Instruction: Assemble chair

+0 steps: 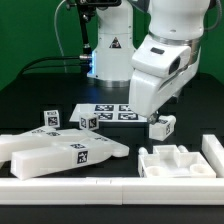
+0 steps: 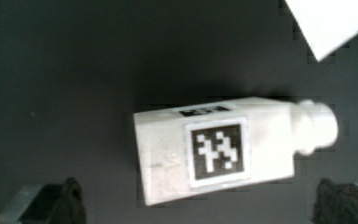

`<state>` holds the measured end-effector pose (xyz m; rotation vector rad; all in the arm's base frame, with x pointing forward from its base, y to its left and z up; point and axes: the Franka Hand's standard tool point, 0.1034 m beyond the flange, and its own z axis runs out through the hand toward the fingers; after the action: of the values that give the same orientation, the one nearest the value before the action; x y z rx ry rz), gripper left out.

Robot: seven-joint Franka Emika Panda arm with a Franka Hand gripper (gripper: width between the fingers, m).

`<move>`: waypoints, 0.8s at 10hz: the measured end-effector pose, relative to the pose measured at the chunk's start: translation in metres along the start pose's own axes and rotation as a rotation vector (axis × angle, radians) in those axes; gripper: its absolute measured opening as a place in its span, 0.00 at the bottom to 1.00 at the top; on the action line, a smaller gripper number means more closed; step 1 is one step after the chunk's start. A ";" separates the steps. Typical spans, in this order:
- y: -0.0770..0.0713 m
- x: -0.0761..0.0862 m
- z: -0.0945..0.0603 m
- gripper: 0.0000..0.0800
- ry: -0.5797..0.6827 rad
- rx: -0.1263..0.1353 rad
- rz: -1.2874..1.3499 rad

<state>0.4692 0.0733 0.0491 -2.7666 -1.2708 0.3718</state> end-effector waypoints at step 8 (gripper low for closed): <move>0.008 0.003 -0.003 0.81 -0.006 0.098 0.770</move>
Offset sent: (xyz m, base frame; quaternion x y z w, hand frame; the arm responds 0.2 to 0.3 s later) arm 0.0089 -0.0168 0.0048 0.0111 -0.0267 0.3164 0.9482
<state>0.4782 0.0705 0.0503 -3.0435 -0.1212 0.4570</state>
